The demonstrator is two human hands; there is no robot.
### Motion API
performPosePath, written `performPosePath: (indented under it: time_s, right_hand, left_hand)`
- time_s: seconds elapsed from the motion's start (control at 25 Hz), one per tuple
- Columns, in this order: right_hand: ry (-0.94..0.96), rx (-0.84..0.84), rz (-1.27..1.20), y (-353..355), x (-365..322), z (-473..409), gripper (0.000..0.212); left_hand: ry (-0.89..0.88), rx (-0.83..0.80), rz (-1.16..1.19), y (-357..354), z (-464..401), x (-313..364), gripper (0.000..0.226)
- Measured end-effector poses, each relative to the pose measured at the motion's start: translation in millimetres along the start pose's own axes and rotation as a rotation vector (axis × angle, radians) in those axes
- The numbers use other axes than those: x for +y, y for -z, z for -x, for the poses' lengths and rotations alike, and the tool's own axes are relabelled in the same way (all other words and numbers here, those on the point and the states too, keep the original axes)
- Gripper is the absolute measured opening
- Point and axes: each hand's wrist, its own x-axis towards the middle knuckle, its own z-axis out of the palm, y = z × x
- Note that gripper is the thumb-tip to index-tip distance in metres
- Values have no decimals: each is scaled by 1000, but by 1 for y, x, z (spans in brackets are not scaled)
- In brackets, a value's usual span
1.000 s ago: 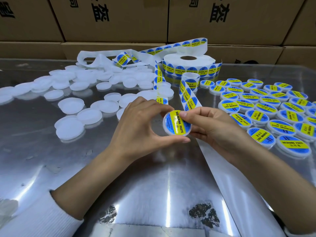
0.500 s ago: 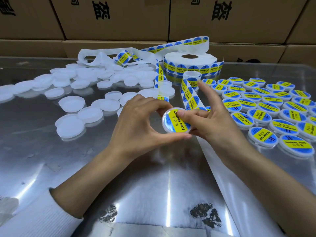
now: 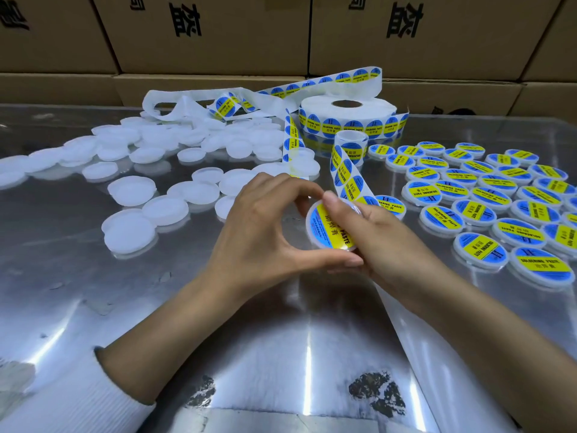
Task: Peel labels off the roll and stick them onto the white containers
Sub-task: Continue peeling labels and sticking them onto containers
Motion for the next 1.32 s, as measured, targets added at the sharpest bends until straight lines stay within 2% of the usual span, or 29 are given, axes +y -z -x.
performPosePath:
  time_s: [0.12, 0.2, 0.28, 0.44, 0.6, 0.76, 0.84, 0.92, 1.0, 1.08, 1.16, 1.24, 1.32]
  right_hand:
    - [-114, 132, -48, -4, -2, -1, 53]
    - [-124, 187, -99, -6, -2, -1, 55]
    - [-121, 224, -172, -5, -2, 0, 56]
    - [-103, 244, -222, 0, 0, -3, 58]
    - [-103, 230, -243, 0, -2, -5, 62]
    - [-123, 210, -231, 0, -8, -4, 43]
    - [-90, 261, -238, 5, -12, -4, 44]
    - [-63, 378, -261, 16, -15, -5, 47]
    - [-69, 469, -212, 33, -16, -9, 43]
    - [-118, 506, -55, 49, -13, -13, 36]
    - [-171, 527, 62, 61, -5, -18, 31]
    - [-207, 528, 138, 68, 3, -22, 24]
    - [-233, 523, 197, 70, 6, -26, 27]
  left_hand:
    - [11, -88, 31, -2, 1, 2, 69]
    - [-55, -179, 41, -4, 2, 3, 73]
    - [-95, -245, 26, -4, 2, 6, 67]
    - [-124, -259, -11, -7, 2, 12, 56]
    - [-264, -140, -63, -12, 2, 11, 37]
    - [-343, 68, -59, -13, 5, 9, 16]
    - [-330, 156, -87, -7, 5, 4, 7]
    - [-229, 205, -131, 0, 1, -5, 7]
    - [14, 54, -172, 4, -1, -15, 9]
    - [262, -244, -239, 1, 4, -25, 15]
    - [303, -440, -285, -2, 9, -29, 20]
    - [260, -474, -209, -5, 11, -29, 19]
    - [223, -474, -107, -8, 11, -26, 19]
